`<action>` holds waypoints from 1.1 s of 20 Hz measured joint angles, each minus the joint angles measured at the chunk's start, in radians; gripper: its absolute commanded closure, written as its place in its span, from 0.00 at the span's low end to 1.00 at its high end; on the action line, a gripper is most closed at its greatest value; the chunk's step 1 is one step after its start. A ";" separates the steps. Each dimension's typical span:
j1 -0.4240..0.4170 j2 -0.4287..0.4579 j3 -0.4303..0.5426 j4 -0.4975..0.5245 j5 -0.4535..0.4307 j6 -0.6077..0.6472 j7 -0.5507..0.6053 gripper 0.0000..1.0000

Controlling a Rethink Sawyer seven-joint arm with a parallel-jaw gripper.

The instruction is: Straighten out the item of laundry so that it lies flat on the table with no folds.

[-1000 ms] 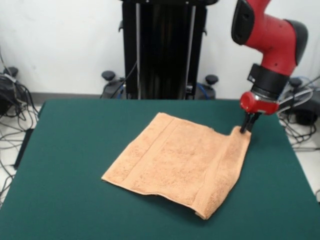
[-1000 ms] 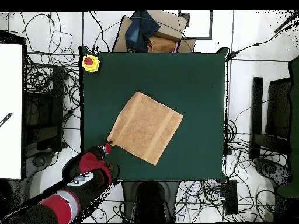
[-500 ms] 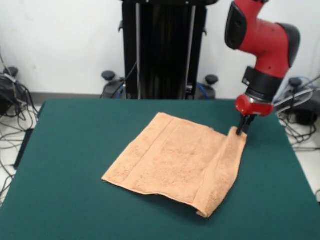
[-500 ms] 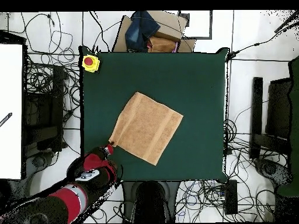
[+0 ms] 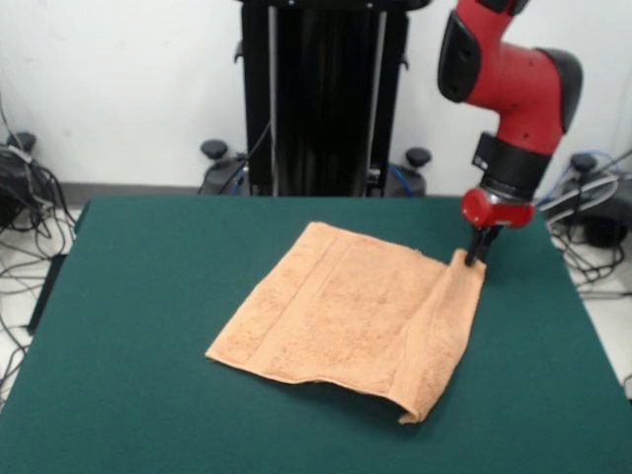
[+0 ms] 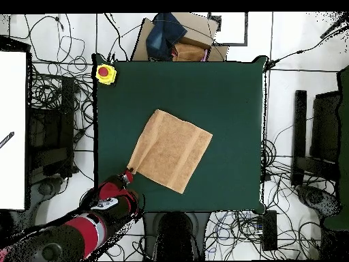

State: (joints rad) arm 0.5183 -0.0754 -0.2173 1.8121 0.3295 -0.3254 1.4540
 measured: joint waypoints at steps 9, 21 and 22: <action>-0.025 -0.039 0.052 0.040 -0.050 -0.031 0.000 1.00; -0.026 -0.042 0.092 0.072 -0.056 -0.082 0.000 1.00; -0.026 -0.042 0.094 0.074 -0.055 -0.082 0.000 1.00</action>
State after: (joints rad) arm 0.4923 -0.1175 -0.1235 1.8859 0.2741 -0.4076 1.4540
